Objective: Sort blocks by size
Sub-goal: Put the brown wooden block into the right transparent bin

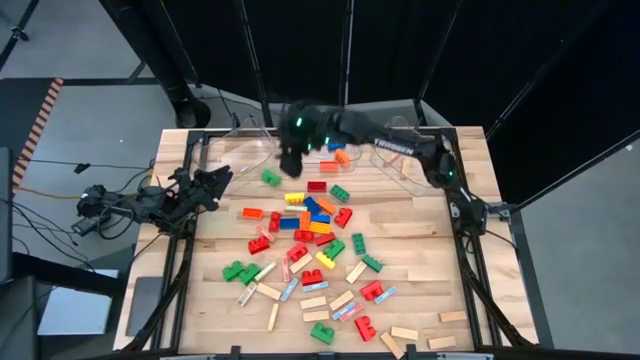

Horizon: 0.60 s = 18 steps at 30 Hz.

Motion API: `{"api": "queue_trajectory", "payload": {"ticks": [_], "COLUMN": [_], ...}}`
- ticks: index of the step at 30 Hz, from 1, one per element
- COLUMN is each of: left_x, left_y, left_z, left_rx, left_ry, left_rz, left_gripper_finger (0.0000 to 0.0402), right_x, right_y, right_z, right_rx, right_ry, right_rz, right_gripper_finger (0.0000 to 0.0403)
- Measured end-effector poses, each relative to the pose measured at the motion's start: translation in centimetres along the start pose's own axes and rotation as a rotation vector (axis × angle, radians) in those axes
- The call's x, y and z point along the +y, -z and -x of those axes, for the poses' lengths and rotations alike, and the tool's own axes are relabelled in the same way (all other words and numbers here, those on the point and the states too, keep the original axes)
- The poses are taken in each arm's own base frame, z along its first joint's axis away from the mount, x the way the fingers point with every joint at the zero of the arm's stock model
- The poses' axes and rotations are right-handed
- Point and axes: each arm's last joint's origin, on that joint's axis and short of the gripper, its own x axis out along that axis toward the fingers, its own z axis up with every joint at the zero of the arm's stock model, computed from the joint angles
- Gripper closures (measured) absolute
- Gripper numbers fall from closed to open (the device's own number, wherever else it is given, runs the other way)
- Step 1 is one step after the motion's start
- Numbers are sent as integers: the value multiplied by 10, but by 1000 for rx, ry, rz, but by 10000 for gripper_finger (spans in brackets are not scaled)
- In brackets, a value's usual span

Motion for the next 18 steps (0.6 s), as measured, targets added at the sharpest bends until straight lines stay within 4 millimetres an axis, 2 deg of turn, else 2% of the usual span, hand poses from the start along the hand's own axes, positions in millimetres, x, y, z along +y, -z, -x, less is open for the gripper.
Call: {"api": "queue_trajectory", "payload": {"ticks": [4, 8, 11, 13, 14, 16, 18], "left_x": [0, 0, 0, 0, 0, 1, 1], "left_y": [0, 0, 1, 1, 2, 2, 3], "left_z": [0, 0, 0, 0, 0, 0, 0], "left_rx": [0, 1, 12, 17, 19, 25, 33], "left_ry": [0, 2, 15, 12, 11, 8, 7], "left_rz": [-2, 3, -1, -8, -10, -16, -23], "left_gripper_finger": [133, 133, 133, 133, 133, 133, 133], "right_x": [36, 60, 77, 100, 117, 150, 172], "right_y": [12, 40, 68, 81, 82, 91, 97], "right_z": [-17, -18, -3, 8, 11, 30, 59], "right_rx": [72, 339, 666, 816, 803, 826, 807], "right_ry": [-13, -87, -203, -272, -319, -382, -322], "right_rz": [92, 31, -58, -48, -37, -57, -27], "right_gripper_finger": [231, 231, 236, 240, 242, 247, 249]}}
